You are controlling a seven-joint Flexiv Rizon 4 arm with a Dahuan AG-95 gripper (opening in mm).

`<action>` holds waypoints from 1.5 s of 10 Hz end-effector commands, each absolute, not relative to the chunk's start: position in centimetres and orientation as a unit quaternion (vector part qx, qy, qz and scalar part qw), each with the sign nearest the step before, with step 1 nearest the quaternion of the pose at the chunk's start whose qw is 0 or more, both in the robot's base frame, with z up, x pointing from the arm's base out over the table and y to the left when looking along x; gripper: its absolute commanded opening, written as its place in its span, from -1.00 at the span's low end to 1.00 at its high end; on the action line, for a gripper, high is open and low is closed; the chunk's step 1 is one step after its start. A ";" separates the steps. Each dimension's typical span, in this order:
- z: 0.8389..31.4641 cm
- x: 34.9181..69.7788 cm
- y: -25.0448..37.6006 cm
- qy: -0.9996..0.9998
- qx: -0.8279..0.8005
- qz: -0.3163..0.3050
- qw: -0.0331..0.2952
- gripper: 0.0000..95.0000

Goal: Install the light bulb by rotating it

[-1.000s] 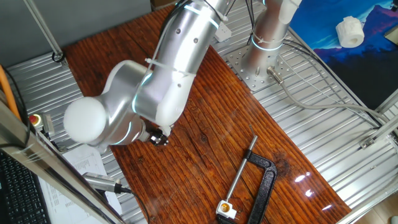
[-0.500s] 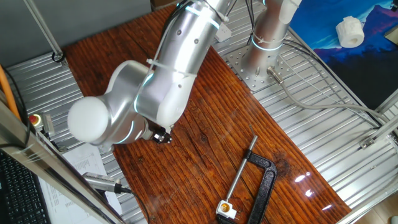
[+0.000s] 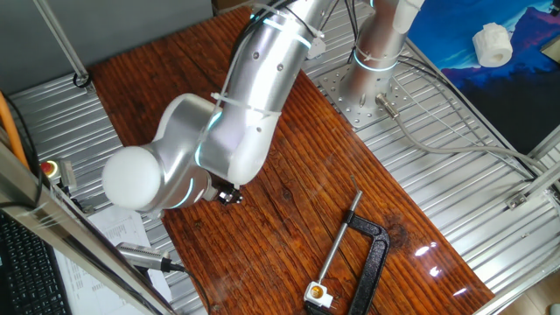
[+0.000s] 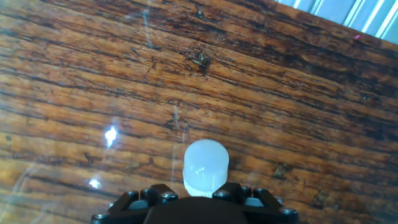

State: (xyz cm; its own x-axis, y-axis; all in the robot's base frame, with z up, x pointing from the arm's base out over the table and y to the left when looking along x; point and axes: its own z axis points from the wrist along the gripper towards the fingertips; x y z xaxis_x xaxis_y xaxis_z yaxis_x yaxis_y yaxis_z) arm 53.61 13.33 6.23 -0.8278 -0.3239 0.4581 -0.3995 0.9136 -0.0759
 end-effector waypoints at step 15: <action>4.7 54.7 12.9 -0.949 0.193 0.108 0.225 0.20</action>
